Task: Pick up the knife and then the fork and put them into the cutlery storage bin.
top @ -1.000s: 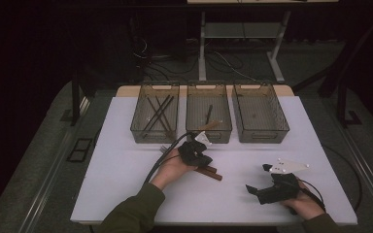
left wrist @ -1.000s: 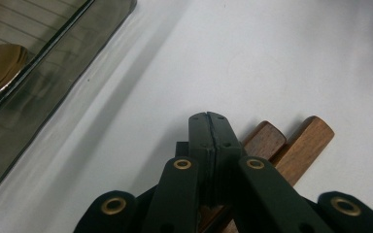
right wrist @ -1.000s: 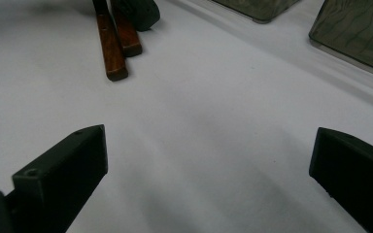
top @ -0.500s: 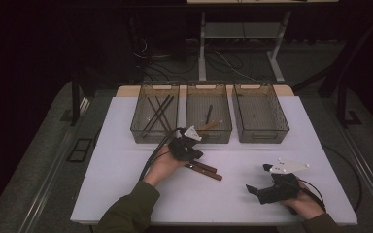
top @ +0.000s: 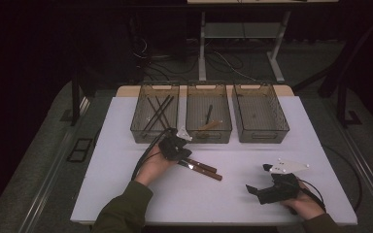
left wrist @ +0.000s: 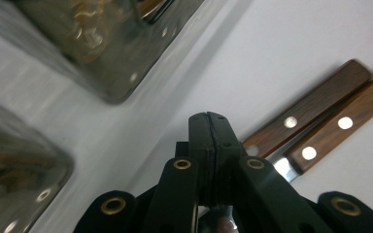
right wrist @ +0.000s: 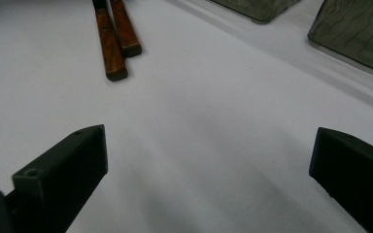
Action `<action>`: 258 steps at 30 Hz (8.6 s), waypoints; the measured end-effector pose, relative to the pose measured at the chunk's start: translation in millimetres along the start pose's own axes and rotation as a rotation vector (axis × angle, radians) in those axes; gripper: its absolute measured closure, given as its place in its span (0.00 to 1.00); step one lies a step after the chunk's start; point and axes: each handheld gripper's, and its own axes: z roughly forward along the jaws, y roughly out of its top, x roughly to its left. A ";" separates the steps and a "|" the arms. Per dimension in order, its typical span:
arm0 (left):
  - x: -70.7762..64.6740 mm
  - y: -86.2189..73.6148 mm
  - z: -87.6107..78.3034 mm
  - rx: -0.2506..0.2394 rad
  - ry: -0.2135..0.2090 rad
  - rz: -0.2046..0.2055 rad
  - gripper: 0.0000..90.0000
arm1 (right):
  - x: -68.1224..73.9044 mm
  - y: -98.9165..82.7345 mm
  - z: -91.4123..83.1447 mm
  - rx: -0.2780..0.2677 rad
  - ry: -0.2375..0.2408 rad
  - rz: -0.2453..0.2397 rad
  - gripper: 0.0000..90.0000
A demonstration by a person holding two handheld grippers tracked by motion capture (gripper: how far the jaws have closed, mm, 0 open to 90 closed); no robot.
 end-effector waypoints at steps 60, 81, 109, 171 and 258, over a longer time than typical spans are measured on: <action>-41.2 -98.6 -71.0 -0.362 -0.035 -0.124 0.00 | 28.4 83.6 55.0 0.041 0.227 -0.133 0.44; -44.2 -97.6 -65.6 -0.337 -0.051 -0.099 0.00 | 57.6 107.2 112.1 0.124 0.275 -0.200 0.78; -45.0 -97.1 -65.2 -0.331 -0.065 -0.095 0.01 | 71.1 111.7 139.8 0.211 0.248 -0.301 0.82; -46.5 -102.7 -65.4 -0.367 -0.109 -0.076 0.00 | 39.1 111.8 98.9 0.137 0.295 -0.226 0.85; -48.9 -102.5 -63.8 -0.365 -0.122 -0.056 0.00 | -180.5 147.2 39.2 0.147 -0.177 0.150 0.85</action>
